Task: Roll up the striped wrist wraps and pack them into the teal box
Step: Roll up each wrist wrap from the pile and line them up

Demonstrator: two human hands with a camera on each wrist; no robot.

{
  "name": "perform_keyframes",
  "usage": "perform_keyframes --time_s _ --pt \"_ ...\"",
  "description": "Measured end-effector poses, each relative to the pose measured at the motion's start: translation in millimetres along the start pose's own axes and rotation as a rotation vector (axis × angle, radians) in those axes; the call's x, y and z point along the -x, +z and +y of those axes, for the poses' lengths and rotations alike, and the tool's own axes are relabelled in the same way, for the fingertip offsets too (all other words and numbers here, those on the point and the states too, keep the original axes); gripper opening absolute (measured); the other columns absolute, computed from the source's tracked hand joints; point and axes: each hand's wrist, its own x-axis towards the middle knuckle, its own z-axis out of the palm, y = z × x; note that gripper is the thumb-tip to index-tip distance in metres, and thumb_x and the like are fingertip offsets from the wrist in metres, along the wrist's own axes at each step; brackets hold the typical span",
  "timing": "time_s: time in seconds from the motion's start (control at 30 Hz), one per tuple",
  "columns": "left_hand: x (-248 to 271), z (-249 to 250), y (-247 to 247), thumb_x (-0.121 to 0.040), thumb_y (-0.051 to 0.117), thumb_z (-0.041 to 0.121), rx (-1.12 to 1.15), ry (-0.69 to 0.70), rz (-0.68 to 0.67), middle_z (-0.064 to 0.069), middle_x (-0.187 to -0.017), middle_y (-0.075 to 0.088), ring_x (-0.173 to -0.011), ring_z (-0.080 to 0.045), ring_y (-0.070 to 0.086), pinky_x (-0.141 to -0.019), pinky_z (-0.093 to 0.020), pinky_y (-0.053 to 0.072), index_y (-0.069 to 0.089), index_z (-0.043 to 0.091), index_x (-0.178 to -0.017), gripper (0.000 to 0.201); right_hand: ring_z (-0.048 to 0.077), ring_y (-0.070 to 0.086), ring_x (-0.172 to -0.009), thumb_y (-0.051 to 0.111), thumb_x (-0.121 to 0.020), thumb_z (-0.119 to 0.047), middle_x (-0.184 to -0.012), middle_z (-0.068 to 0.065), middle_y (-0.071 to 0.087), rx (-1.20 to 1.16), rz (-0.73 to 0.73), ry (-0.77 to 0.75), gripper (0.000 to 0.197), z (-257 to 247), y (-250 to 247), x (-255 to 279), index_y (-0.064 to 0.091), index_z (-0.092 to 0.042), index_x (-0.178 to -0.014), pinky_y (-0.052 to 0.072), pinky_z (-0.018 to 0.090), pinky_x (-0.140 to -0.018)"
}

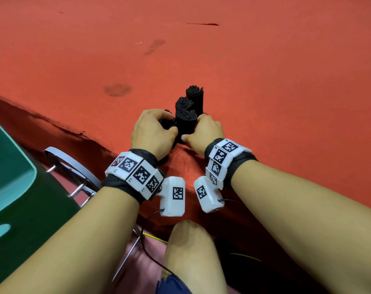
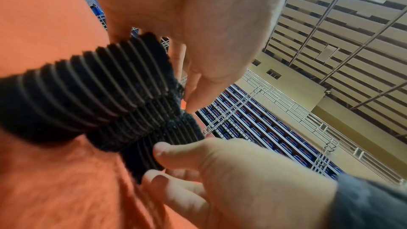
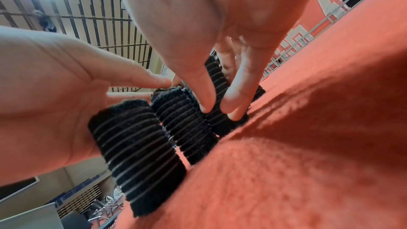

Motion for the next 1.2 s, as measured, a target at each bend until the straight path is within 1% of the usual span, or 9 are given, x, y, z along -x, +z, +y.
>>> perform_keyframes --time_s 0.1,0.27,0.33,0.4,0.53,0.73,0.9,1.03,1.2 --pt "1.2 -0.4 0.4 -0.085 0.070 0.021 0.002 0.006 0.005 0.007 -0.132 0.058 -0.117 -0.015 0.057 -0.092 -0.021 0.037 0.072 0.030 -0.112 0.028 0.034 0.062 -0.103 0.082 -0.079 -0.028 -0.112 0.013 0.065 0.002 -0.020 0.028 0.046 2.1 -4.7 2.6 0.058 -0.011 -0.114 0.042 0.030 -0.071" --pt "3.9 9.1 -1.1 -0.084 0.069 0.022 -0.004 0.028 0.026 0.007 -0.131 0.057 -0.120 -0.014 0.054 -0.096 -0.019 0.033 0.073 0.029 -0.105 0.023 0.027 0.054 -0.092 0.081 -0.081 -0.025 -0.114 0.011 0.063 0.020 -0.038 0.035 0.045 6.5 -21.4 9.4 0.057 -0.012 -0.116 0.041 0.029 -0.072" --pt "7.4 18.4 -2.0 -0.083 0.069 0.026 -0.009 0.033 0.043 0.008 -0.132 0.056 -0.125 -0.018 0.051 -0.106 -0.028 0.036 0.072 0.033 -0.103 0.022 0.028 0.060 -0.094 0.082 -0.079 -0.026 -0.112 0.011 0.066 0.027 -0.041 0.034 0.044 8.0 -29.9 14.1 0.058 -0.011 -0.113 0.042 0.029 -0.072" --pt "14.1 33.0 -2.3 -0.083 0.067 0.028 -0.043 0.057 0.060 0.011 -0.132 0.055 -0.127 -0.021 0.048 -0.109 -0.038 0.037 0.071 0.036 -0.101 0.020 0.030 0.064 -0.098 0.083 -0.077 -0.028 -0.110 0.013 0.067 0.034 -0.048 0.034 0.044 10.6 -40.9 21.5 0.061 -0.010 -0.111 0.043 0.030 -0.072" --pt "35.7 71.5 3.4 -0.087 0.063 0.030 -0.137 0.165 0.018 0.009 -0.130 0.057 -0.129 -0.024 0.043 -0.104 -0.038 0.031 0.070 0.035 -0.106 0.020 0.035 0.061 -0.107 0.080 -0.079 -0.030 -0.112 0.017 0.066 0.067 -0.030 0.036 0.042 22.4 -74.2 42.0 0.061 -0.011 -0.111 0.048 0.032 -0.075" --pt "83.9 136.0 40.4 -0.089 0.062 0.034 -0.209 0.332 -0.135 0.002 -0.130 0.062 -0.129 -0.028 0.047 -0.108 -0.045 0.032 0.071 0.035 -0.107 0.020 0.036 0.062 -0.108 0.079 -0.078 -0.034 -0.116 0.014 0.066 0.157 0.065 0.081 0.043 65.9 -146.4 88.4 0.063 -0.014 -0.113 0.052 0.035 -0.082" --pt "139.8 190.1 87.4 -0.086 0.064 0.028 -0.198 0.487 -0.308 -0.002 -0.125 0.066 -0.119 -0.030 0.056 -0.102 -0.044 0.045 0.072 0.033 -0.107 0.023 0.037 0.062 -0.107 0.076 -0.079 -0.036 -0.112 0.012 0.067 0.190 0.186 0.196 0.040 129.7 -208.9 140.6 0.063 -0.017 -0.112 0.053 0.037 -0.082" --pt "188.6 227.9 128.5 -0.085 0.067 0.024 -0.152 0.578 -0.510 0.005 -0.116 0.070 -0.108 -0.021 0.064 -0.093 -0.036 0.051 0.072 0.032 -0.108 0.025 0.036 0.063 -0.106 0.074 -0.081 -0.034 -0.109 0.011 0.068 0.200 0.305 0.304 0.033 185.8 -253.5 191.5 0.063 -0.017 -0.107 0.052 0.037 -0.084" --pt "247.6 262.7 178.1 -0.083 0.071 0.027 -0.110 0.653 -0.761 0.010 -0.108 0.072 -0.101 -0.018 0.068 -0.093 -0.036 0.053 0.072 0.033 -0.103 0.021 0.033 0.061 -0.112 0.076 -0.080 -0.033 -0.109 0.006 0.070 0.188 0.422 0.430 0.027 246.5 -291.8 253.3 0.065 -0.025 -0.104 0.050 0.038 -0.090"
